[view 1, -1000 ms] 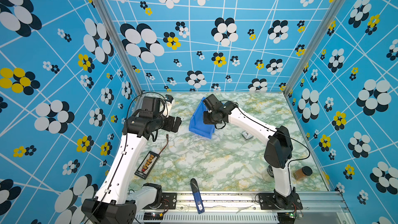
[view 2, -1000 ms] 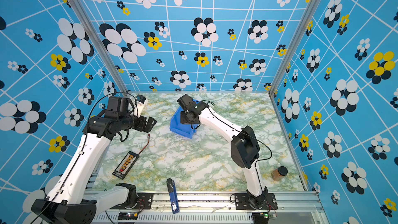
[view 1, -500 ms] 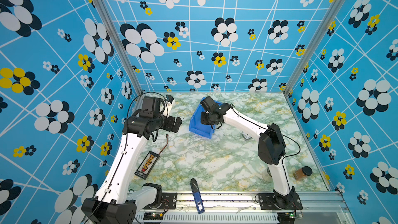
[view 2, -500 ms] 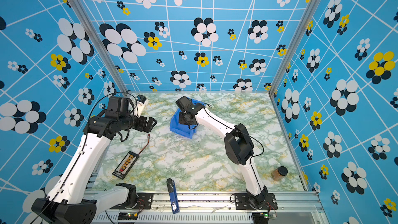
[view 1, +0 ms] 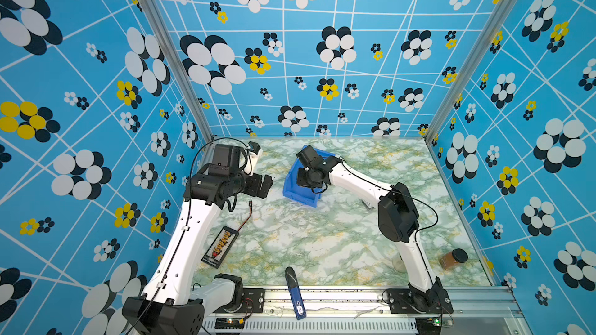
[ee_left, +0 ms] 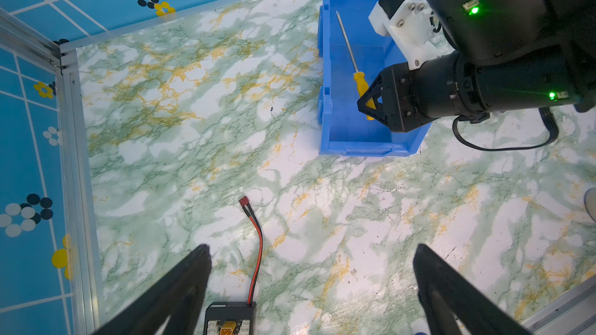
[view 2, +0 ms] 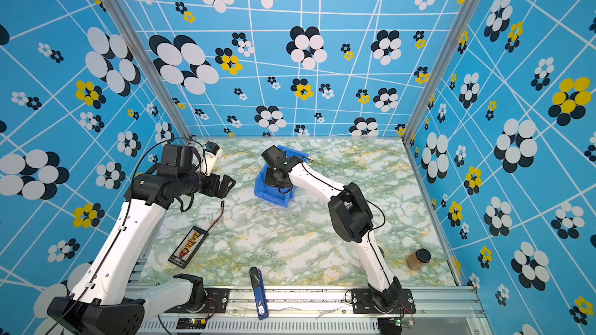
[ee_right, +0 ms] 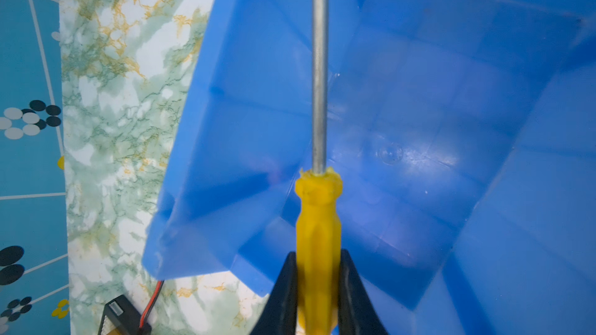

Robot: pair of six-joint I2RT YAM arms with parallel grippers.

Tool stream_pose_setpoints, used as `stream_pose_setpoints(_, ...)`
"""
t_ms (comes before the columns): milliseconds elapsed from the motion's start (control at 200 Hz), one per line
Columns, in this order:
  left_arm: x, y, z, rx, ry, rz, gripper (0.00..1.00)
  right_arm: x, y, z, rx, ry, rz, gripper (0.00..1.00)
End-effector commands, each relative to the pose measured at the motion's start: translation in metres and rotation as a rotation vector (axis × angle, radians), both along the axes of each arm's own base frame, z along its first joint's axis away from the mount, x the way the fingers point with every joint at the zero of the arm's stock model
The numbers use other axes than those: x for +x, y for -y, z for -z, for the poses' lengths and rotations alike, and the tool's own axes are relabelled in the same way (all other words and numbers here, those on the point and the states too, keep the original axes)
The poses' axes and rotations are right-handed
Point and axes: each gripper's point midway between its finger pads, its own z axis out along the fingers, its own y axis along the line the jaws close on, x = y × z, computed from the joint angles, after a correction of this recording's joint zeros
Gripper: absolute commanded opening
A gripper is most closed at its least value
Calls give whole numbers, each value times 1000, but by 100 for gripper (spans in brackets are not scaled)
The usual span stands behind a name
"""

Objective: Put the screwdriver in the bin
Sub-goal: 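Lower the screwdriver into the blue bin and open the right gripper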

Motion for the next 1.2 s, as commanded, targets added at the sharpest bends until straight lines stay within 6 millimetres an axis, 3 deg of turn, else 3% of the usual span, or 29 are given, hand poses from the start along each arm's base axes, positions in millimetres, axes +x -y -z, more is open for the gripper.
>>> stream_pose_setpoints(0,1,6,-8,-22,24,17,99,4,-6,10,31,-23,16,21)
stream_pose_setpoints(285,1,6,-8,-25,23,17,99,2,-9,23,40,-54,23,25)
stream_pose_setpoints(880,3,7,-7,-26,16,15,99,3,-9,14,41,-35,13,30)
stream_pose_setpoints(1035,5,6,-3,-20,22,12,99,7,-8,-19,37,37,-30,34)
stream_pose_setpoints(1125,7,4,3,-7,5,6,99,9,-5,-55,36,121,-59,39)
stream_pose_setpoints(1145,7,4,5,-2,-1,6,99,9,-3,-56,24,130,-63,40)
stream_pose_setpoints(1165,8,3,7,4,-8,6,99,7,-1,-77,42,165,-70,42)
stream_pose_setpoints(1195,8,2,9,12,-16,1,99,6,0,-88,47,189,-82,44)
